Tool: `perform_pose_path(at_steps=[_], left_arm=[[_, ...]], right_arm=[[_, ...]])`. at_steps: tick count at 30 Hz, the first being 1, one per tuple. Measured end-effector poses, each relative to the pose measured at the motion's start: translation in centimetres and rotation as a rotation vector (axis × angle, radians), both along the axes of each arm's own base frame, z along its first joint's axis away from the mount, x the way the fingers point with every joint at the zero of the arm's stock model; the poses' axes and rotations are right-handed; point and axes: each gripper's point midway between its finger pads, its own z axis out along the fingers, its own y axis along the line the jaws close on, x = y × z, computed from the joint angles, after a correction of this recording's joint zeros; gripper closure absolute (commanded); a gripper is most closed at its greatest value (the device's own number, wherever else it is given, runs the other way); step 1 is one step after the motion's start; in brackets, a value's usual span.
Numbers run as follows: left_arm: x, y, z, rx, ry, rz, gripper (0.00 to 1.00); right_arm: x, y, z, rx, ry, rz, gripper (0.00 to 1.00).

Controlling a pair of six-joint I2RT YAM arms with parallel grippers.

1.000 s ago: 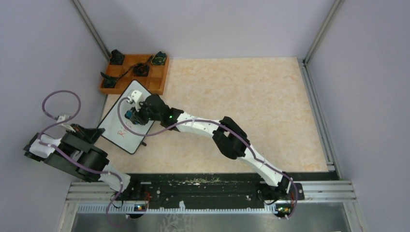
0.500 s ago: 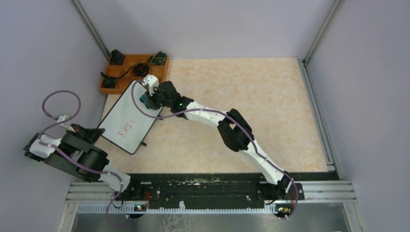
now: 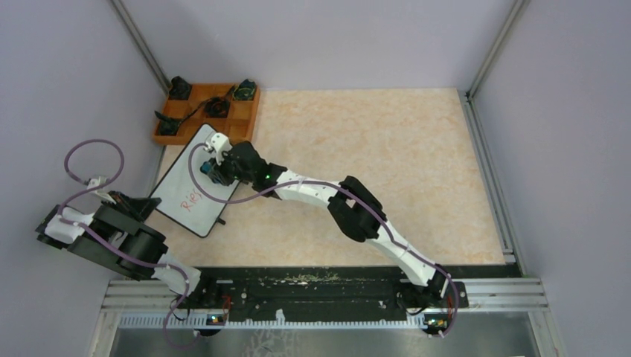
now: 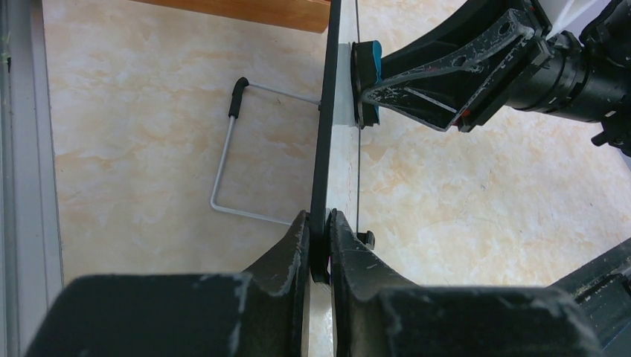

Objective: Erase the whiteboard

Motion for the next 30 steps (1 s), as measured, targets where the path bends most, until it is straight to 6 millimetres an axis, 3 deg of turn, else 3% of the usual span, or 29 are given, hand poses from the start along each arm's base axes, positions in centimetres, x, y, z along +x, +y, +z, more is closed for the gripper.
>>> perform_pose_path(at_steps=[5, 9, 18, 21, 24, 30], left_arm=[[0.0, 0.0, 0.0, 0.001, 0.001, 0.001, 1.0], [-0.1, 0.1, 0.0, 0.001, 0.002, 0.002, 1.0], [-0.1, 0.0, 0.0, 0.0, 0.002, 0.002, 1.0], [-0.1, -0.1, 0.0, 0.0, 0.001, 0.002, 1.0], [-0.1, -0.1, 0.0, 0.001, 0.0, 0.003, 1.0], [-0.1, -0.2, 0.0, 0.0, -0.001, 0.003, 1.0]], right_arm=[[-1.2, 0.6, 0.1, 0.027, 0.01, 0.019, 1.0], [-3.7, 1.5, -0.1, 0.041, 0.029, 0.068, 1.0], [-14.5, 4.7, -1.1, 0.025, 0.069, 0.272, 1.0], [-16.9, 5.1, -1.4, 0.018, 0.074, 0.314, 1.0], [-16.9, 5.1, -1.6, 0.009, 0.073, 0.31, 1.0], [-13.9, 4.3, -1.7, 0.003, 0.062, 0.254, 1.0]])
